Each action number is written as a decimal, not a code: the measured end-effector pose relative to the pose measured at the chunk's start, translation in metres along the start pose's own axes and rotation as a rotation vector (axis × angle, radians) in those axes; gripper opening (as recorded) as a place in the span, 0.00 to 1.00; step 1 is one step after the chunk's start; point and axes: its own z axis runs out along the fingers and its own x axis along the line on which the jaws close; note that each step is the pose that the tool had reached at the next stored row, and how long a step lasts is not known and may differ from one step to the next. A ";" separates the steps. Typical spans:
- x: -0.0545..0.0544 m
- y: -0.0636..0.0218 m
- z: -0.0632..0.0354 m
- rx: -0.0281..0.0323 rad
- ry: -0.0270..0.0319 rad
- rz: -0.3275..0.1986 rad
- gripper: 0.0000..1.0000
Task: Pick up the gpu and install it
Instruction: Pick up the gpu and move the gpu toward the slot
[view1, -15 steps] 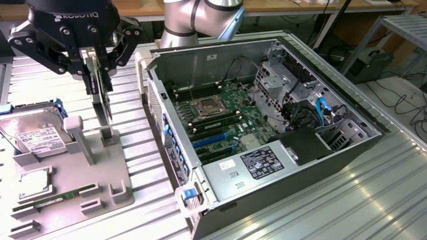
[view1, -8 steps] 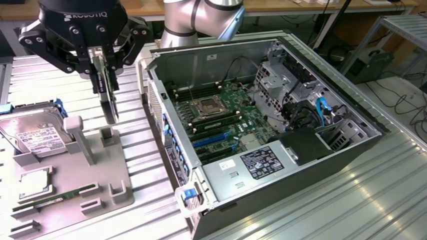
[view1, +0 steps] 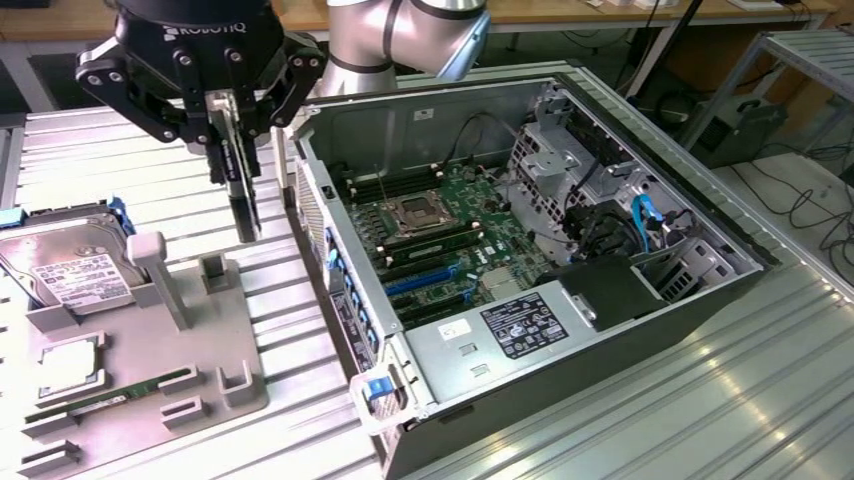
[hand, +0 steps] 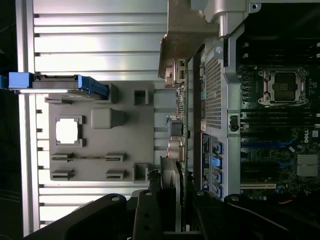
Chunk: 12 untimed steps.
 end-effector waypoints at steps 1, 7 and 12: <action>-0.002 0.0000 0.0000 0.0001 0.0001 0.000 0.28; -0.011 0.0001 0.0000 0.0002 0.0001 0.000 0.28; -0.020 0.0002 0.0001 0.0001 0.0000 0.000 0.28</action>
